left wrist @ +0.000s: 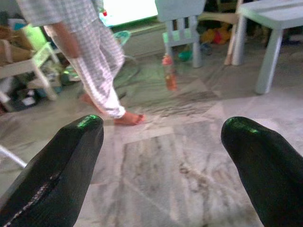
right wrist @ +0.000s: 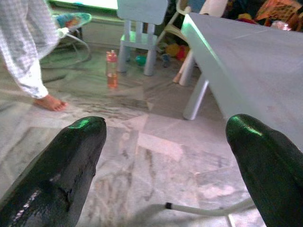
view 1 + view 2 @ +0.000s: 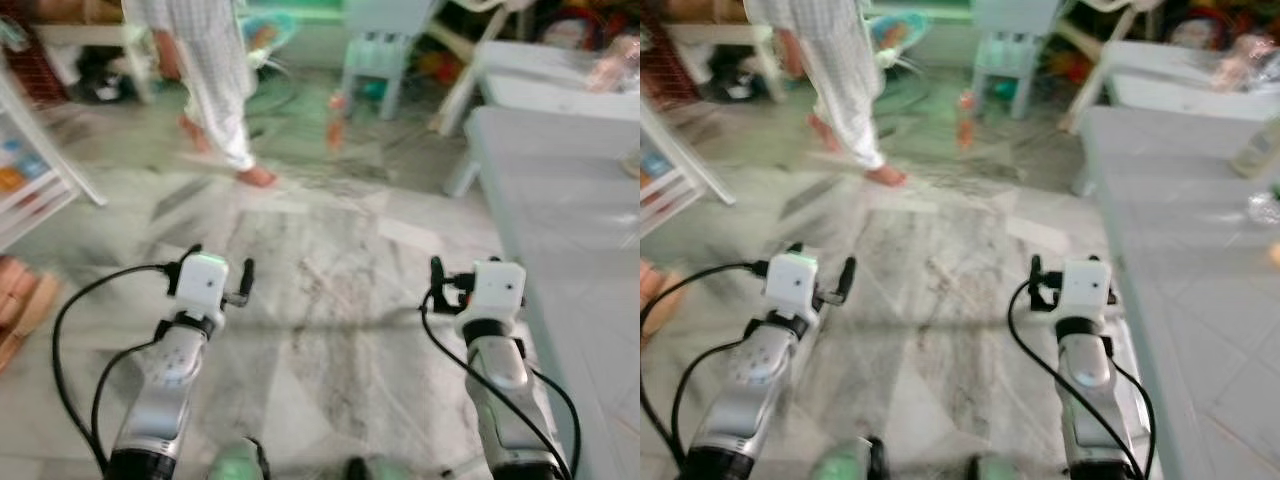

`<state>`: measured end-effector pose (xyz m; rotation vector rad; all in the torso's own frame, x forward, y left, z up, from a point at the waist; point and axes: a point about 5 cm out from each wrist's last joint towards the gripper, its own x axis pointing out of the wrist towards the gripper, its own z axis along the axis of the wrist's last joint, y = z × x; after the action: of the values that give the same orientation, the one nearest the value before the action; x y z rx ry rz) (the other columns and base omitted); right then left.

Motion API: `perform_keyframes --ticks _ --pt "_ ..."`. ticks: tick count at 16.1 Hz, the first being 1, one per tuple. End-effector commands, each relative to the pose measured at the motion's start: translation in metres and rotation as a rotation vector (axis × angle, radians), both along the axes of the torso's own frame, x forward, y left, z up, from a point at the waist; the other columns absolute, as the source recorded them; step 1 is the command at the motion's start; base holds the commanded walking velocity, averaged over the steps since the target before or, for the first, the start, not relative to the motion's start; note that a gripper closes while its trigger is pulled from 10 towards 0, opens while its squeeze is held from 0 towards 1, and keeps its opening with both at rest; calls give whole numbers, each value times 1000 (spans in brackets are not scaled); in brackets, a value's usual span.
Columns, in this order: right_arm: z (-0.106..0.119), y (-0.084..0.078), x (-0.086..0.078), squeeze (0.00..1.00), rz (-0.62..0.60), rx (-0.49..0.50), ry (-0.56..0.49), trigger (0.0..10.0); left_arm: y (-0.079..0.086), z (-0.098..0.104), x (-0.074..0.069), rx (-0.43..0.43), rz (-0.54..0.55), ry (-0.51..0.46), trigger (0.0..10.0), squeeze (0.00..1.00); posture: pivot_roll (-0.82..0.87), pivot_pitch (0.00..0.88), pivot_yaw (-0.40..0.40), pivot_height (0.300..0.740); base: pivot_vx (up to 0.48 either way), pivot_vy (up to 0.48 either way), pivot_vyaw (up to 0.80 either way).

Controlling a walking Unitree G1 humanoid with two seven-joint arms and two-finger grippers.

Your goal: Restocking fridge

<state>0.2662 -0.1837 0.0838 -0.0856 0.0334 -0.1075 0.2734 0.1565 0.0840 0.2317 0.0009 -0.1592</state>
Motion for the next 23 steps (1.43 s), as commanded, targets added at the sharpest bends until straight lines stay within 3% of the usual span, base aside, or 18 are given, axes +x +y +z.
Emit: perform_keyframes --ticks 1,9,14,17,23 --pt "7 8 4 0 49 -8 -19 10000 2 2 -2 2 16 -5 10000 0 108 154 -32 740 270 0 0" --pt "15 14 11 0 106 -56 -35 10000 5 1 -3 -10 55 0 10000 0 96 166 -65 740 278 282 0" --pt "18 8 15 0 91 -66 -34 10000 -8 0 -3 -15 23 -8 10000 0 88 159 -74 740 319 349 0" --pt "16 9 12 0 93 -70 -26 10000 -8 -2 -4 -16 17 4 10000 0 87 157 -74 740 400 171 -800" --pt "15 15 13 0 100 -57 -22 10000 -9 0 -8 -17 -8 1 10000 0 97 167 -73 740 43 0 -800"
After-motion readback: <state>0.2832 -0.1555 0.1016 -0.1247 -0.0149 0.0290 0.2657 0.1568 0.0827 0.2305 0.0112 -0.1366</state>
